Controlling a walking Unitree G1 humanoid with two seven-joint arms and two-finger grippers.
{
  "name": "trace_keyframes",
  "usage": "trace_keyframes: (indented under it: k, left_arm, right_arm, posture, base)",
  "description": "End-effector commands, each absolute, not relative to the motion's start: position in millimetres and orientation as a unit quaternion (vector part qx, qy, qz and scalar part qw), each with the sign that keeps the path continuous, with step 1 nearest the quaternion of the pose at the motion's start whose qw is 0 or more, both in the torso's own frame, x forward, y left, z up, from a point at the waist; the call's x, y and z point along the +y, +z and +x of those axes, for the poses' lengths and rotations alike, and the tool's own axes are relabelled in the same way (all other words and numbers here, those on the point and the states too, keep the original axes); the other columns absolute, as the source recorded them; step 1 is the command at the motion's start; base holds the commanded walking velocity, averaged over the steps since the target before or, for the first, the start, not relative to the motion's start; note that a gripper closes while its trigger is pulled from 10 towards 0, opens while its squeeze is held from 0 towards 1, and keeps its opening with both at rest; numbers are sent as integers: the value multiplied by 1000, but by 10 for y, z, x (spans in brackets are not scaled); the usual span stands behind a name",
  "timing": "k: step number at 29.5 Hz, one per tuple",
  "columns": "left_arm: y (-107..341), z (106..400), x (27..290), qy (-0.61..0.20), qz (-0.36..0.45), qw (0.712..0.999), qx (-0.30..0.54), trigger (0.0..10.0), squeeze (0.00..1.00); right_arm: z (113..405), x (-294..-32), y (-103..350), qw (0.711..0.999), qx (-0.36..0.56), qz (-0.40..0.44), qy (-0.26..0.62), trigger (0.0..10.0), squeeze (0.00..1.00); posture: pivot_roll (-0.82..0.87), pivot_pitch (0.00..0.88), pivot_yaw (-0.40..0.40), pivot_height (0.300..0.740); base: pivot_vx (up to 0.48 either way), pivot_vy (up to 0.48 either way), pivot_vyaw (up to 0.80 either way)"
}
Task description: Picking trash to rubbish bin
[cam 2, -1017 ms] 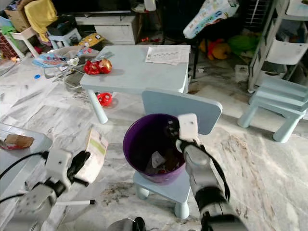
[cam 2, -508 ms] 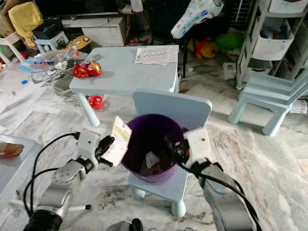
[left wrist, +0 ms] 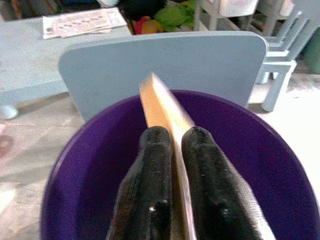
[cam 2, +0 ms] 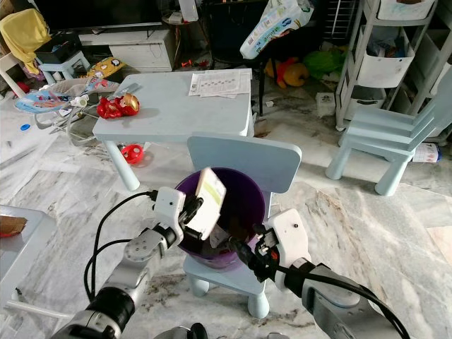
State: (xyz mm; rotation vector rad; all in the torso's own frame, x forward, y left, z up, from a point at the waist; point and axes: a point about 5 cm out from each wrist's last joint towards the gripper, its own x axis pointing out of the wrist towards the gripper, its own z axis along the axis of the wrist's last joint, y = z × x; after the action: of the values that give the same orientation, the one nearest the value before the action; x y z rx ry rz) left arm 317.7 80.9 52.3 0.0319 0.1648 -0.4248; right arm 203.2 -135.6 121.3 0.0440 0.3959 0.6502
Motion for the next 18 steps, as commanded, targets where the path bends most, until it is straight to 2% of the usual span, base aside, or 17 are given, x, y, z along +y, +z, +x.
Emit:
trace_keyframes:
  k: [1, 13, 18]
  left_arm:
    - [505, 3194, 859, -192, 25, 978, 84, 10000, 1000]
    - [534, 3260, 953, -150, 38, 986, 63, 10000, 1000]
    - [568, 3276, 1078, -132, 38, 990, 46, 10000, 1000]
  right_arm:
    - [1996, -1316, 1255, 924, 192, 23, 330, 10000, 51]
    - [1970, -1275, 1279, 917, 207, 24, 339, 10000, 55]
    - [2021, -1232, 1272, 918, 204, 18, 341, 10000, 55]
  posture:
    - [-252, 117, 107, 740]
    - [-239, 120, 102, 740]
    - [-219, 115, 95, 740]
  base:
    - [0, 0, 0]
    - [0, 0, 0]
    - [0, 0, 0]
